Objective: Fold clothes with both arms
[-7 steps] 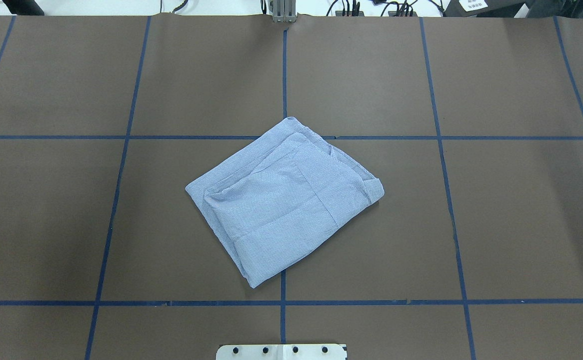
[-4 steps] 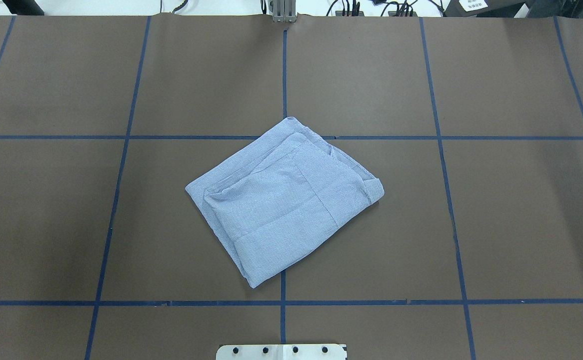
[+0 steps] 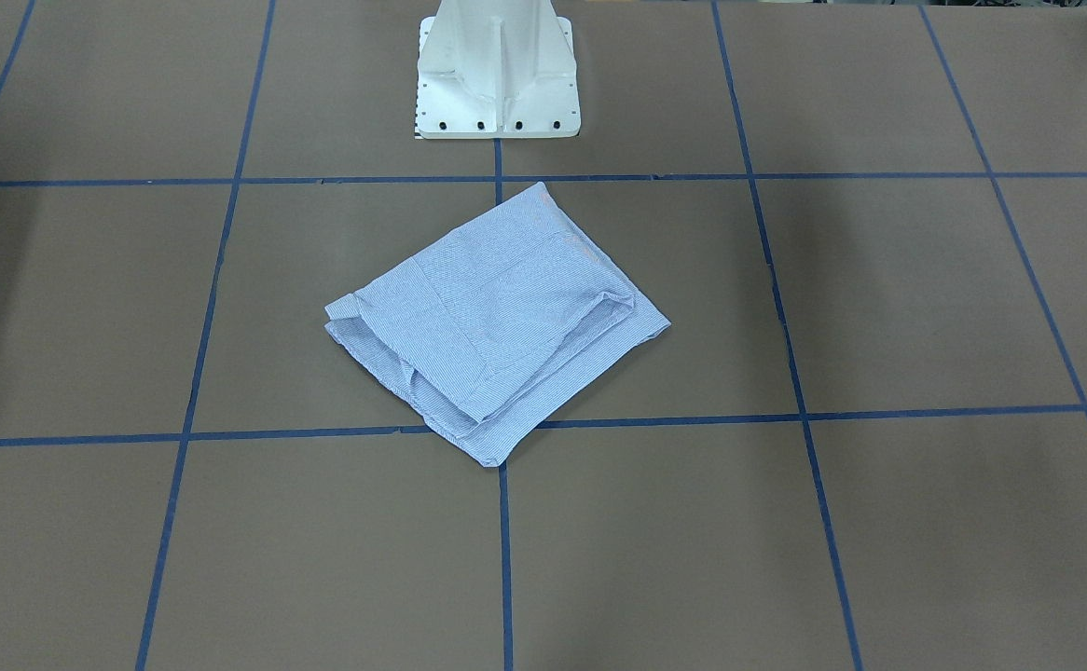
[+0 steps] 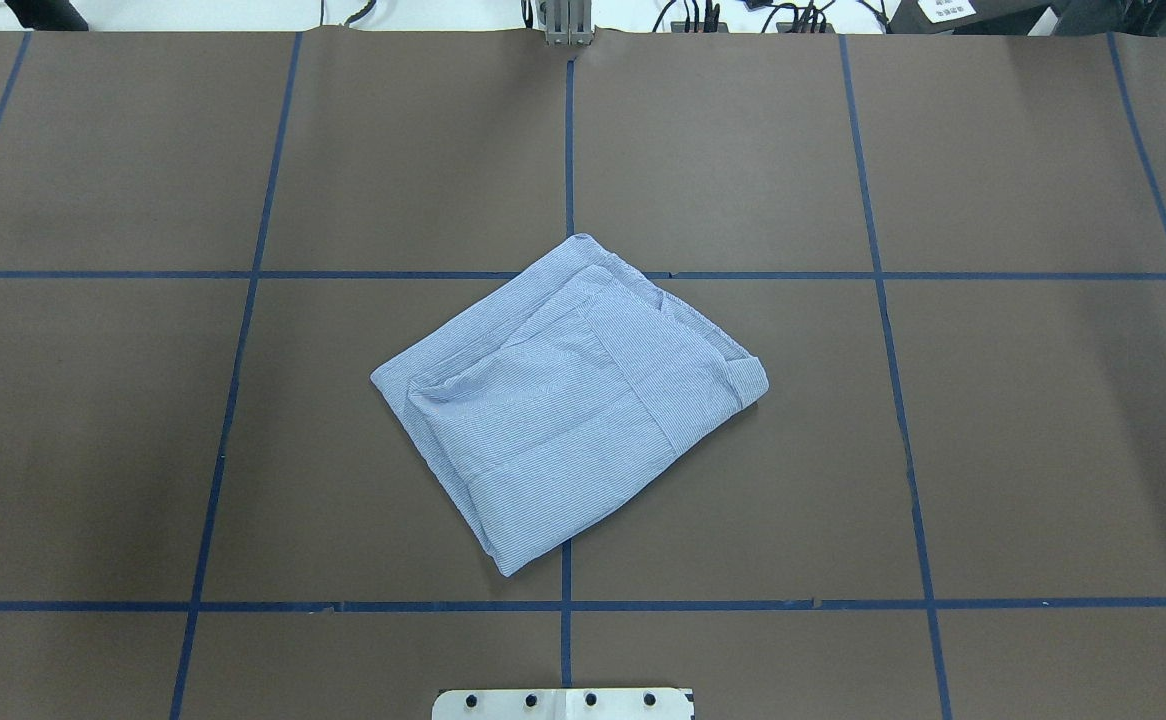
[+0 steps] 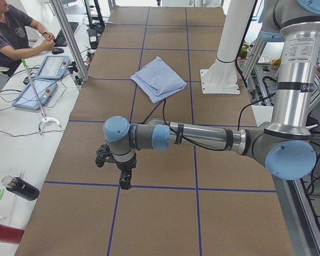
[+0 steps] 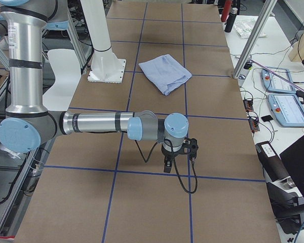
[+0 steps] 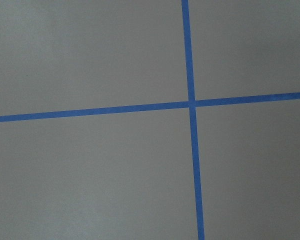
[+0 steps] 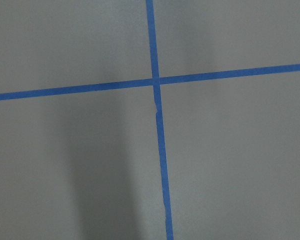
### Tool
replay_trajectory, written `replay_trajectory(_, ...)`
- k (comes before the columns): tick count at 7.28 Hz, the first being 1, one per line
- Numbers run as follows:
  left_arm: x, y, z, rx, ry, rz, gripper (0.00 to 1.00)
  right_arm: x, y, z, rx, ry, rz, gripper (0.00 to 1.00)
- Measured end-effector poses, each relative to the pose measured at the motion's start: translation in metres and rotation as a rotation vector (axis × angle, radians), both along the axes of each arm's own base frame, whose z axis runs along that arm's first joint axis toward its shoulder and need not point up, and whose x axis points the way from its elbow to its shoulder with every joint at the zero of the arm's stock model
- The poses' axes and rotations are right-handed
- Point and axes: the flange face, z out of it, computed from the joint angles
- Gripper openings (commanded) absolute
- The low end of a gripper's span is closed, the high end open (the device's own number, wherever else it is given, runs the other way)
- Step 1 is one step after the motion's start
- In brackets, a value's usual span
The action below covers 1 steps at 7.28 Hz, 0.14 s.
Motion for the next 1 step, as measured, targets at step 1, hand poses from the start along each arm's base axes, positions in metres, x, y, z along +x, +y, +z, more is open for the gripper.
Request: replay_trajectory(1, 0.0, 0.0004, 0.001, -0.001, 0.0, 0.0, 0.99, 0.0, 0.0003, 0.0007, -0.001, 0.0, 0.0, 1.0)
